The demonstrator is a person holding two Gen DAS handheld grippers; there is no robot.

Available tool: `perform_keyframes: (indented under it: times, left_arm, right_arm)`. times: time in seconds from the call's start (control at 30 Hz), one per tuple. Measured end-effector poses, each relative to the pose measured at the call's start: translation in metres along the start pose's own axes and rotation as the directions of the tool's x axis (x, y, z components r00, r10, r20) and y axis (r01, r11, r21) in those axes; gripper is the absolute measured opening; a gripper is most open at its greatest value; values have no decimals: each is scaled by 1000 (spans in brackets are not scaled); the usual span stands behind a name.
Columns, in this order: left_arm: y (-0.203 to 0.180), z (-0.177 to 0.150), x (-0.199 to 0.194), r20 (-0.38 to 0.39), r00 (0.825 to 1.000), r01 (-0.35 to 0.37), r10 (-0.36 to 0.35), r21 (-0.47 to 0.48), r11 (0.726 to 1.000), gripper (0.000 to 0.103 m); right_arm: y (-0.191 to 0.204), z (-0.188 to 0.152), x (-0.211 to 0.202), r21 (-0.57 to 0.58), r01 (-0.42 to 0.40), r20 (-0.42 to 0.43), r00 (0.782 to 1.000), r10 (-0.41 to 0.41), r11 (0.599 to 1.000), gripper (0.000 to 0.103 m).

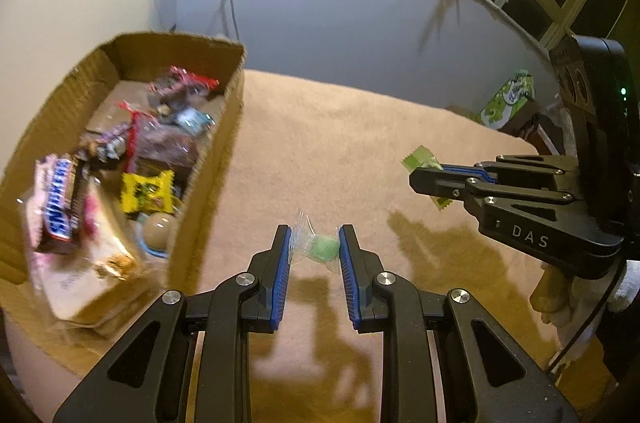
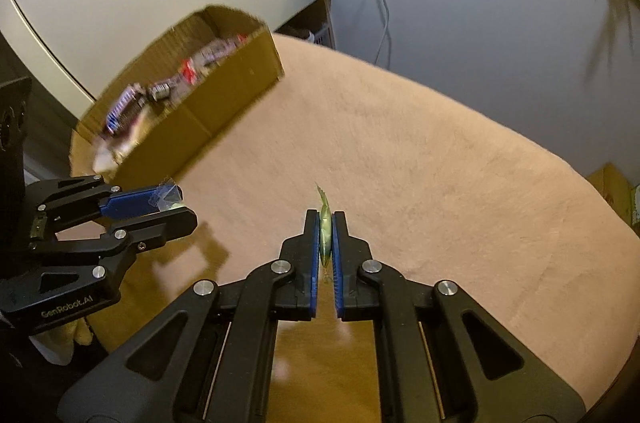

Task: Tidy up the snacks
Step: 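Carry the clear candy and green mint into the box and open both tools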

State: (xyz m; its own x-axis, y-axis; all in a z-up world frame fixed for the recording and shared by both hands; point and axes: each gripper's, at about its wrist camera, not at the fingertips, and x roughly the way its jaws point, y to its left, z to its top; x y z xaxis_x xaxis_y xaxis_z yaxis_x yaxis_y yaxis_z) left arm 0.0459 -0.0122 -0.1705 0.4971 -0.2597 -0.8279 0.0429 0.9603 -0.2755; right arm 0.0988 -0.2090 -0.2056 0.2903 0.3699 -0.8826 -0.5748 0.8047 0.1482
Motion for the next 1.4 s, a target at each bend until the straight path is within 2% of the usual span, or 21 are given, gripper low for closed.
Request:
perform_keyframes:
  times: [0.23,0.5,1.07,1.37,1.4]
  left_arm:
    - [11,9,-27,32,999,-36,36,15,999,22]
    - [36,23,-42,61,994,-91,92,-12,996,22]
    - [103,34,-63,84,976,-192,203,-127,973,22]
    - [121,34,-68,82,968,-221,238,-168,961,24]
    - [122,34,-68,82,967,-223,240,-170,960,25]
  right_arm:
    - [20,18,-15,-25,-2,24,1000,2,1000,6]
    - [53,46,-19,-86,-11,51,999,15,996,6]
    - [135,110,17,-212,-117,35,991,127,970,6]
    - [156,125,29,-241,-149,19,987,158,959,6]
    - [156,126,30,-242,-148,18,987,157,959,9]
